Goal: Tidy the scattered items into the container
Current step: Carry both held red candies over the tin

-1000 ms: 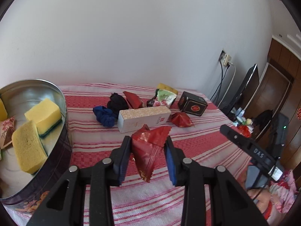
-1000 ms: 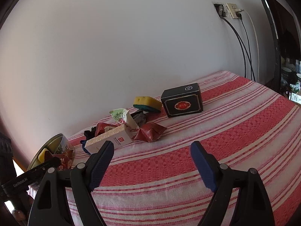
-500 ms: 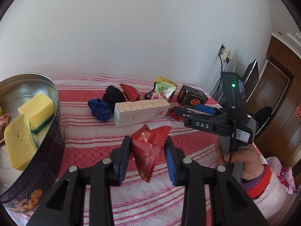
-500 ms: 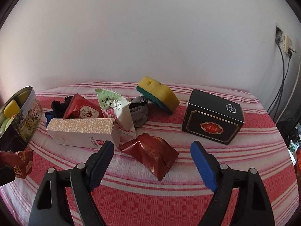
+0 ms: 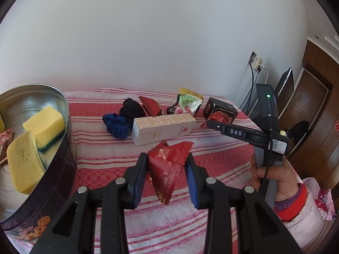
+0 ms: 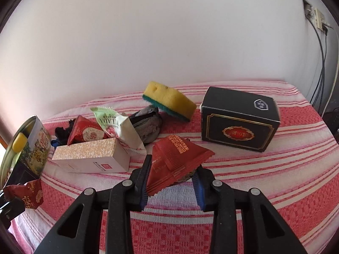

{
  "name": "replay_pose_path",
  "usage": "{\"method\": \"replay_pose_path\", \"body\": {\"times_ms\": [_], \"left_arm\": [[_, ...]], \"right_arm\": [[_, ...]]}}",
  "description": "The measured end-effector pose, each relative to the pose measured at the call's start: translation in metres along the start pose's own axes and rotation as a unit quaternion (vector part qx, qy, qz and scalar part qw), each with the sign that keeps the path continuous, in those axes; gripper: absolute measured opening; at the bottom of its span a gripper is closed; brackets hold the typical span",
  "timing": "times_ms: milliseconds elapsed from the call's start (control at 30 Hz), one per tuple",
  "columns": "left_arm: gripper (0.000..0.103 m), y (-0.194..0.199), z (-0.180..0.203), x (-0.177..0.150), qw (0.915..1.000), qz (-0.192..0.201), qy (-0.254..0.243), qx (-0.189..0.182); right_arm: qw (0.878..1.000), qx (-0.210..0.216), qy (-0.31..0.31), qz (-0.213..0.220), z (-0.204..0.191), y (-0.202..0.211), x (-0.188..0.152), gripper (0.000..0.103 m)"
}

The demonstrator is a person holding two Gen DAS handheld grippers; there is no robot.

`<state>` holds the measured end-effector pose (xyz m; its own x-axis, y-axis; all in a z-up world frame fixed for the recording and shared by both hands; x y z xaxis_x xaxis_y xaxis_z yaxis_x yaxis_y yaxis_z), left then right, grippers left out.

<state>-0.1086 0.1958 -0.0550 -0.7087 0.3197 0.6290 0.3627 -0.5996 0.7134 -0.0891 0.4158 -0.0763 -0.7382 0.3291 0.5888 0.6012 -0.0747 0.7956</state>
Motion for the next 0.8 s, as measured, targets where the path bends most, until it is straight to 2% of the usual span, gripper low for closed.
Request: {"method": "replay_pose_path", "body": {"times_ms": [167, 467, 800], "left_arm": [[0.034, -0.001, -0.002, 0.000, 0.9999, -0.002, 0.009, -0.007], [0.034, -0.007, 0.017, -0.007, 0.9993, -0.006, -0.034, 0.016], [0.034, -0.010, 0.017, -0.017, 0.9981, -0.009, -0.039, 0.048]], "right_arm": [[0.998, -0.014, -0.012, 0.054, -0.008, 0.034, -0.016, 0.037], [0.989, -0.030, -0.035, 0.142, -0.019, 0.090, -0.039, 0.037], [0.987, -0.008, -0.051, 0.154, -0.027, 0.114, -0.063, 0.037]]}}
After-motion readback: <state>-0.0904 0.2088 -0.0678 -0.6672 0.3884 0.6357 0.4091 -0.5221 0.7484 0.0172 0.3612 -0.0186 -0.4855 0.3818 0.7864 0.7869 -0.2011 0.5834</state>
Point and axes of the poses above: each gripper's, at about its wrist camera, not at the fingertips, and y roughly against the way its jaws point, z to its right, x to its top, the point moved 8 cm from there along -y, roughly the way its jaws point, and after that the axes turned 12 degrees about -z, right-handed, at the moved point
